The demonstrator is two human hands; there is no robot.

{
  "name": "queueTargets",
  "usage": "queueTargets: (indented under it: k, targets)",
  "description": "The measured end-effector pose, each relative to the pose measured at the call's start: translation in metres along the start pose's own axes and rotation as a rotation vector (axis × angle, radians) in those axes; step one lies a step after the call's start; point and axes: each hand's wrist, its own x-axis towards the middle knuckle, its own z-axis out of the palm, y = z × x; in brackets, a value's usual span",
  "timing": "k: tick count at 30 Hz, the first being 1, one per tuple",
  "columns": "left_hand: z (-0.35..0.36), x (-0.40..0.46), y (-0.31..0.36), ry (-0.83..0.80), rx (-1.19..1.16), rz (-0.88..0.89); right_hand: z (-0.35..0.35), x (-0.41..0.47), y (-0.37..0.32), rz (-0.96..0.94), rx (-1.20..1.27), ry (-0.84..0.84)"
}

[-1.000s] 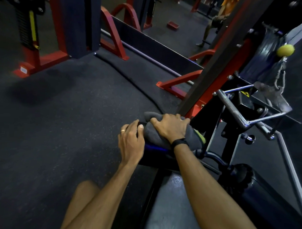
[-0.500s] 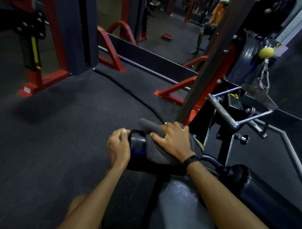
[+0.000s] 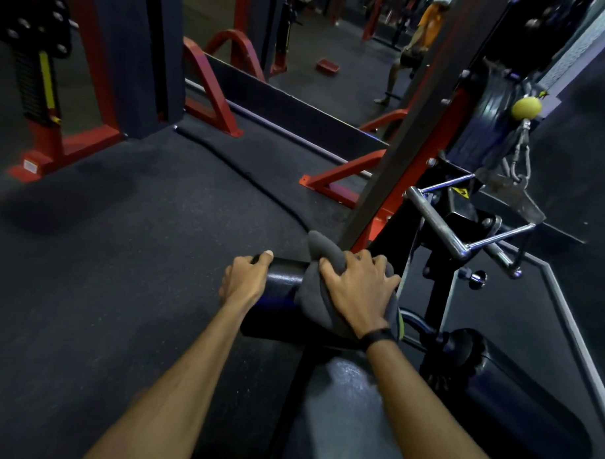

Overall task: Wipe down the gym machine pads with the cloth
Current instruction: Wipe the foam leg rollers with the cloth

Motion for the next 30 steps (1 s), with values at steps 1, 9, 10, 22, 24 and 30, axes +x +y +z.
queueTargets:
  k: [1,9,10,22,24,30]
  targets:
    - [0.000,-0.002,0.001,-0.004,0.005,0.032,-0.002,0.011,-0.005,0.032,-0.014,-0.061]
    - [-0.003,0.005,-0.026,-0.009,0.035,0.210,0.009,0.033,-0.096,-0.190,0.023,-0.250]
    - [-0.004,0.005,-0.031,-0.008,0.026,0.193,0.010,0.031,-0.101,-0.227,0.027,-0.228]
    - [-0.013,-0.061,-0.071,0.068,-0.327,0.478,0.019,-0.051,-0.034,-0.443,0.148,0.333]
    - [-0.011,-0.057,-0.071,0.084,-0.333,0.489,0.012,-0.039,-0.014,-0.289,0.105,0.315]
    - [-0.009,-0.065,-0.068,0.061,-0.400,0.468,-0.009,0.023,0.013,0.135,0.051,-0.051]
